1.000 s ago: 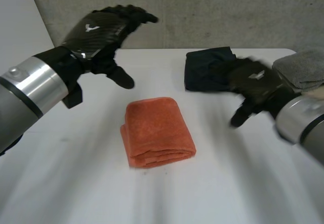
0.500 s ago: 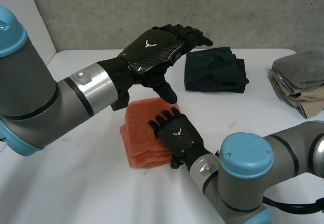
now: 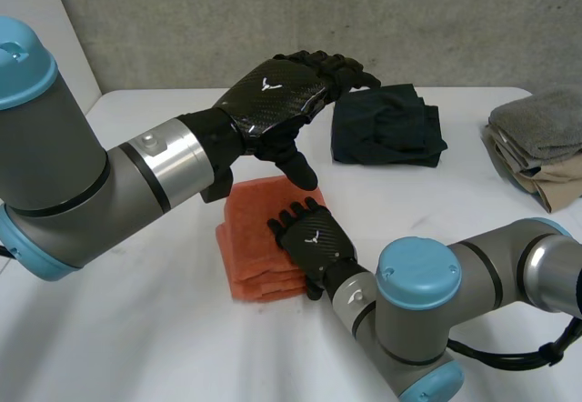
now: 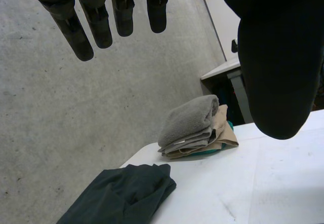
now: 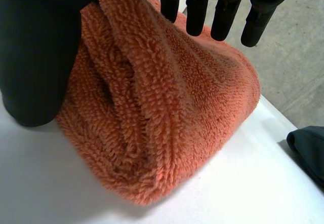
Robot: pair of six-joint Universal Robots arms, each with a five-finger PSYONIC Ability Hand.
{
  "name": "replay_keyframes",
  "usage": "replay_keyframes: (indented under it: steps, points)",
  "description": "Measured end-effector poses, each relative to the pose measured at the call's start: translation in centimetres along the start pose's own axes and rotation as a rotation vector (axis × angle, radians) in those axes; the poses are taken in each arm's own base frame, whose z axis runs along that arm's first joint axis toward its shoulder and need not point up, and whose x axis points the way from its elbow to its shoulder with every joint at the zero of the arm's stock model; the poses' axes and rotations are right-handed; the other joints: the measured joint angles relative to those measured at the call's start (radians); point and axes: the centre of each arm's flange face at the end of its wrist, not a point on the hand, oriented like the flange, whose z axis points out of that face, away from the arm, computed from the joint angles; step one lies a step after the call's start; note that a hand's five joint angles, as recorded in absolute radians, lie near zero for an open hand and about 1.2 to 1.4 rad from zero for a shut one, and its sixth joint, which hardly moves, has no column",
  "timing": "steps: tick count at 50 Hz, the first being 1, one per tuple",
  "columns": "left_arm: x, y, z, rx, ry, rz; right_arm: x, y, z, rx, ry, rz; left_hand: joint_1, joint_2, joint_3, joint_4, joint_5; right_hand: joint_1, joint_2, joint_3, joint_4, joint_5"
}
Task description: Fold the laundry.
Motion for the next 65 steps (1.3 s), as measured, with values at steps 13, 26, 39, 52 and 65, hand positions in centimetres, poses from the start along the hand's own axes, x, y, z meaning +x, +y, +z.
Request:
replay_keyframes:
  steps: [13, 26, 39, 52, 65]
  points:
    - [0.0, 0.0, 0.0, 0.000, 0.000, 0.000, 0.3, -0.1, 1.5, 0.036, 0.016, -0.006, 0.000, 0.000, 0.000, 0.000, 0.000, 0.045, 0.035, 0.038, 0.040, 0.002]
    - [-0.1, -0.2, -0.1, 0.004, -0.006, 0.002, 1.9, -2.7, 3.4, 0.162, 0.061, -0.004, 0.000, 0.000, 0.000, 0.000, 0.000, 0.718, 0.845, 0.850, 0.887, 0.754]
    - [-1.3, -2.0, -0.7, 0.043, -0.048, 0.031, 11.2, -7.1, 4.7, 0.334, 0.249, -0.006, 0.000, 0.000, 0.000, 0.000, 0.000, 0.718, 0.845, 0.850, 0.887, 0.754]
    - [-1.8, -2.8, -0.8, 0.063, -0.083, 0.046, 30.9, -7.9, 2.5, 0.553, 0.576, 0.015, 0.000, 0.000, 0.000, 0.000, 0.000, 0.718, 0.845, 0.858, 0.897, 0.754]
    - [-1.6, -1.6, -0.7, 0.033, -0.078, 0.030, 44.2, 7.4, -3.5, 0.401, 0.595, 0.032, 0.000, 0.000, 0.000, 0.000, 0.000, 0.718, 0.845, 0.858, 0.900, 0.754]
